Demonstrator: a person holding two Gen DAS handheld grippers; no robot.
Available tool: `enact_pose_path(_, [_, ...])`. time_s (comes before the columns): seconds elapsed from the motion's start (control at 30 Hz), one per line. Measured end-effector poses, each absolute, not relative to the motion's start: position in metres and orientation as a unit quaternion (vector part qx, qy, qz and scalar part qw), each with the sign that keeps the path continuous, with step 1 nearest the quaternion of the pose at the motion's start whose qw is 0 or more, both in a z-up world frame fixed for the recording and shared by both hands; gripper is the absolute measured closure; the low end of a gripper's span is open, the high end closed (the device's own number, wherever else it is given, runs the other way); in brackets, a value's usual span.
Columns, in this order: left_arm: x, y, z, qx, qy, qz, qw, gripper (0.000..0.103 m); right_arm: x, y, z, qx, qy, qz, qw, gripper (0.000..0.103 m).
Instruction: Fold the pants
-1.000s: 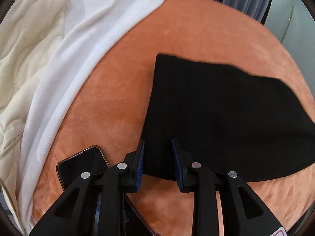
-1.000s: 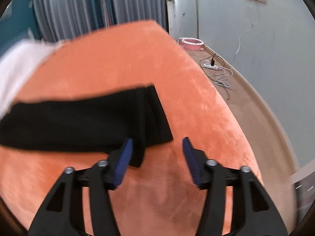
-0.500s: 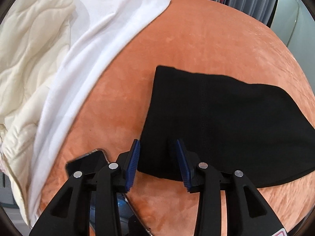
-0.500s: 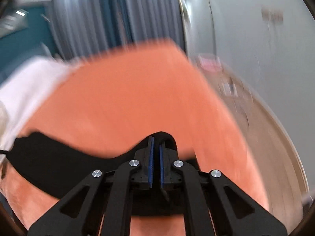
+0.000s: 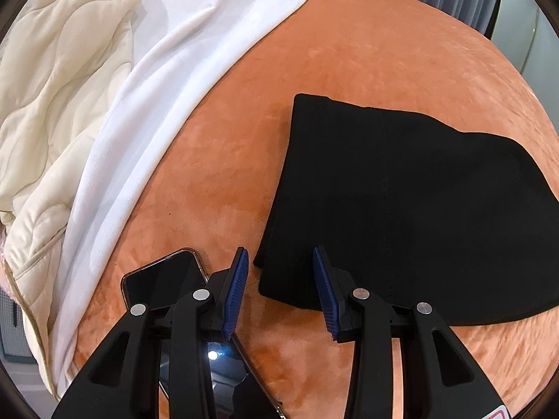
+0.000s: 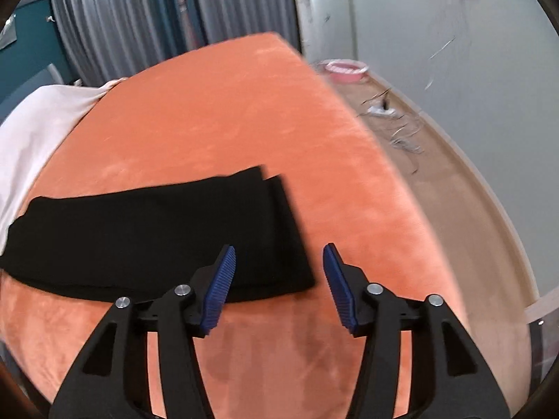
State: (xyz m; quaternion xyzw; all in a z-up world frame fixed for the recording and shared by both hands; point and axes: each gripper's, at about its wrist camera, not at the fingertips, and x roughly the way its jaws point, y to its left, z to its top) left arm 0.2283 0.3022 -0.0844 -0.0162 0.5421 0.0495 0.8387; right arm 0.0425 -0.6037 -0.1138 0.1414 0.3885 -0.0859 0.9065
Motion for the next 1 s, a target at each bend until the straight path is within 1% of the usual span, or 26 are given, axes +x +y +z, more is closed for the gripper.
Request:
enact_pose_path(0.07, [0.231, 0.297, -0.086, -0.021, 0.542, 0.05, 0.839, 0.066, 0.062, -0.6, -0.128, 0.127, 0.42, -0.098, 0.893, 0.05])
enact_pose_path(0.13, [0.229, 0.296, -0.087, -0.023, 0.542, 0.052, 0.838, 0.066, 0.079, -0.595, -0.134, 0.126, 0.433, -0.098, 0.887, 0.079])
enact_pose_path(0.17, [0.228, 0.294, -0.087, -0.023, 0.543, 0.05, 0.838, 0.066, 0.08, -0.589, -0.128, 0.11, 0.427, -0.106, 0.891, 0.083])
enact_pose_path(0.2, [0.228, 0.293, -0.085, -0.02, 0.541, 0.05, 0.839, 0.066, 0.078, -0.588, -0.119, 0.1, 0.416, -0.111, 0.897, 0.096])
enact_pose_path(0.23, [0.228, 0.292, -0.085, -0.017, 0.539, 0.048, 0.841, 0.066, 0.075, -0.59, -0.108, 0.092, 0.399, -0.119, 0.904, 0.099])
enact_pose_path(0.27, [0.228, 0.292, -0.085, -0.014, 0.535, 0.044, 0.843, 0.063, 0.066, -0.597, -0.098, 0.103, 0.38, -0.13, 0.91, 0.099])
enact_pose_path(0.3, [0.227, 0.293, -0.086, -0.012, 0.533, 0.041, 0.845, 0.058, 0.061, -0.61, -0.1, 0.114, 0.374, -0.144, 0.909, 0.101])
enact_pose_path(0.33, [0.227, 0.293, -0.087, -0.008, 0.532, 0.04, 0.846, 0.057, 0.054, -0.619, -0.105, 0.106, 0.385, -0.18, 0.899, 0.1])
enact_pose_path(0.37, [0.228, 0.293, -0.091, -0.002, 0.533, 0.042, 0.845, 0.056, 0.054, -0.634, -0.121, 0.103, 0.418, -0.21, 0.878, 0.1])
enact_pose_path(0.43, [0.231, 0.293, -0.096, 0.005, 0.536, 0.047, 0.843, 0.056, 0.044, -0.649, -0.141, 0.146, 0.446, -0.23, 0.853, 0.1])
enact_pose_path(0.47, [0.231, 0.296, -0.096, 0.004, 0.532, 0.053, 0.845, 0.056, 0.03, -0.648, -0.137, 0.171, 0.423, -0.235, 0.858, 0.099])
enact_pose_path(0.53, [0.229, 0.305, -0.088, -0.012, 0.518, 0.056, 0.853, 0.056, 0.009, -0.635, -0.12, 0.196, 0.373, -0.226, 0.878, 0.091])
enact_pose_path(0.6, [0.227, 0.319, -0.075, -0.038, 0.501, 0.056, 0.863, 0.056, -0.004, -0.606, -0.099, 0.182, 0.349, -0.211, 0.895, 0.089])
enact_pose_path(0.67, [0.226, 0.333, -0.064, -0.056, 0.487, 0.061, 0.869, 0.056, -0.013, -0.577, -0.085, 0.156, 0.345, -0.192, 0.905, 0.087])
enact_pose_path(0.7, [0.225, 0.338, -0.058, -0.064, 0.481, 0.063, 0.872, 0.056, -0.011, -0.562, -0.081, 0.143, 0.348, -0.181, 0.909, 0.083])
enact_pose_path(0.73, [0.225, 0.34, -0.053, -0.068, 0.477, 0.063, 0.874, 0.056, -0.008, -0.539, -0.076, 0.124, 0.351, -0.169, 0.913, 0.073])
enact_pose_path(0.77, [0.225, 0.338, -0.048, -0.07, 0.471, 0.052, 0.878, 0.056, -0.004, -0.526, -0.074, 0.114, 0.352, -0.163, 0.914, 0.067])
enact_pose_path(0.8, [0.226, 0.334, -0.044, -0.068, 0.468, 0.043, 0.88, 0.056, -0.001, -0.51, -0.073, 0.107, 0.352, -0.156, 0.917, 0.06])
enact_pose_path(0.83, [0.228, 0.326, -0.041, -0.062, 0.465, 0.03, 0.883, 0.056, 0.006, -0.491, -0.073, 0.098, 0.352, -0.141, 0.92, 0.06])
enact_pose_path(0.9, [0.238, 0.307, -0.041, -0.052, 0.463, 0.01, 0.885, 0.049, 0.018, -0.445, -0.075, 0.08, 0.361, -0.106, 0.923, 0.06])
enact_pose_path(1.0, [0.262, 0.273, -0.054, -0.037, 0.477, 0.001, 0.878, 0.049, 0.048, -0.378, -0.075, 0.061, 0.376, -0.048, 0.923, 0.059])
